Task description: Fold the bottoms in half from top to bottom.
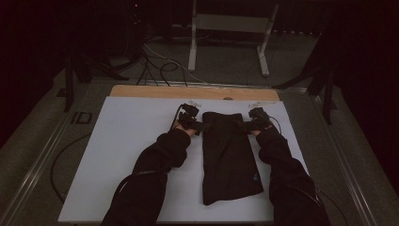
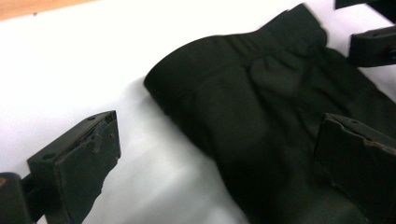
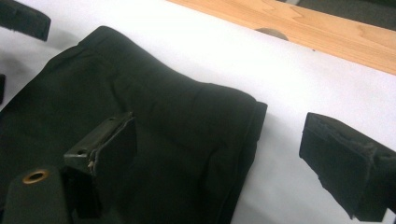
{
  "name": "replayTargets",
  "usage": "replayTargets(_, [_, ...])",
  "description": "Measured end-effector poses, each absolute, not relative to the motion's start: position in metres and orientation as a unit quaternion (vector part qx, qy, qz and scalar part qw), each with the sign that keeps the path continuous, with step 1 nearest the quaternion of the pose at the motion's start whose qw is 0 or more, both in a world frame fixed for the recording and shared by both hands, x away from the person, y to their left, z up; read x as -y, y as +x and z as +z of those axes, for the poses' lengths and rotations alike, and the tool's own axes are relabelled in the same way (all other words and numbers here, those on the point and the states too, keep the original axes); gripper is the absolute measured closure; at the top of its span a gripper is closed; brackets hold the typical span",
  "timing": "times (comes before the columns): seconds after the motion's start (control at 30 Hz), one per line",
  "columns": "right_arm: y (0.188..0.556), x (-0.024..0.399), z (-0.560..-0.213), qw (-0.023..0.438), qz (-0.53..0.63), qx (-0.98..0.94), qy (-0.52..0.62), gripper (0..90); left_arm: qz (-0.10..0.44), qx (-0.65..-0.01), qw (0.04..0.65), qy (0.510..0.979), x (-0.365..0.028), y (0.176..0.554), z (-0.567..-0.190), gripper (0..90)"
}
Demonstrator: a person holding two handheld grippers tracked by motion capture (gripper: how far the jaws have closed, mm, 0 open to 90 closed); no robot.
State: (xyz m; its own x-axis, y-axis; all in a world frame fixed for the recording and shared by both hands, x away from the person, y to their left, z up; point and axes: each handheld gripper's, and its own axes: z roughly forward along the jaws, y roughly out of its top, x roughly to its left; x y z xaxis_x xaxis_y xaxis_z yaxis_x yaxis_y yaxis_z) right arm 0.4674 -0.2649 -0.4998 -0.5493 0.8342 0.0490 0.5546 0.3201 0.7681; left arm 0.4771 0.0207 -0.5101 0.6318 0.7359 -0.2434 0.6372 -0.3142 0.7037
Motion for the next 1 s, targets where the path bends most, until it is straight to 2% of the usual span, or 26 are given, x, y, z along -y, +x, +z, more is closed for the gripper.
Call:
replayTargets(0.1, [0.471, 0.265, -0.501, 0.176, 0.382, -0.792, 0.443, 11.2, 0.066, -0.428, 0.400, 0.808, -0.019, 0.479, -0.512, 3.2])
replayTargets(0.17, [0.473, 0.265, -0.502, 0.176, 0.375, -0.793, 0.447, 12.4, 0.066, -0.429, 0.406, 0.804, -0.017, 0.479, -0.511, 9.4])
replayTargets(0.27, [0.475, 0.266, -0.504, 0.175, 0.369, -0.790, 0.456, 17.8, 0.069, -0.427, 0.405, 0.805, -0.015, 0.480, -0.511, 17.1])
replayTargets(0.33, [0.476, 0.266, -0.505, 0.177, 0.367, -0.789, 0.459, 21.4, 0.065, -0.423, 0.396, 0.813, -0.015, 0.479, -0.513, 17.1])
replayTargets(0.37, [0.476, 0.265, -0.507, 0.178, 0.362, -0.787, 0.466, 24.8, 0.065, -0.420, 0.394, 0.815, -0.015, 0.479, -0.514, 24.2])
replayTargets(0.47, [0.476, 0.262, -0.511, 0.179, 0.350, -0.791, 0.469, 28.2, 0.054, -0.418, 0.390, 0.819, -0.015, 0.479, -0.515, 34.1])
replayTargets(0.83, [0.478, 0.262, -0.519, 0.179, 0.321, -0.798, 0.478, 35.3, 0.052, -0.413, 0.380, 0.826, -0.011, 0.475, -0.522, 51.8])
replayTargets(0.93, [0.477, 0.261, -0.521, 0.174, 0.316, -0.799, 0.481, 40.5, 0.050, -0.407, 0.380, 0.829, -0.010, 0.473, -0.521, 59.0])
replayTargets(1.0, [0.476, 0.261, -0.520, 0.168, 0.317, -0.799, 0.483, 43.1, 0.044, -0.402, 0.382, 0.831, -0.009, 0.471, -0.521, 67.4])
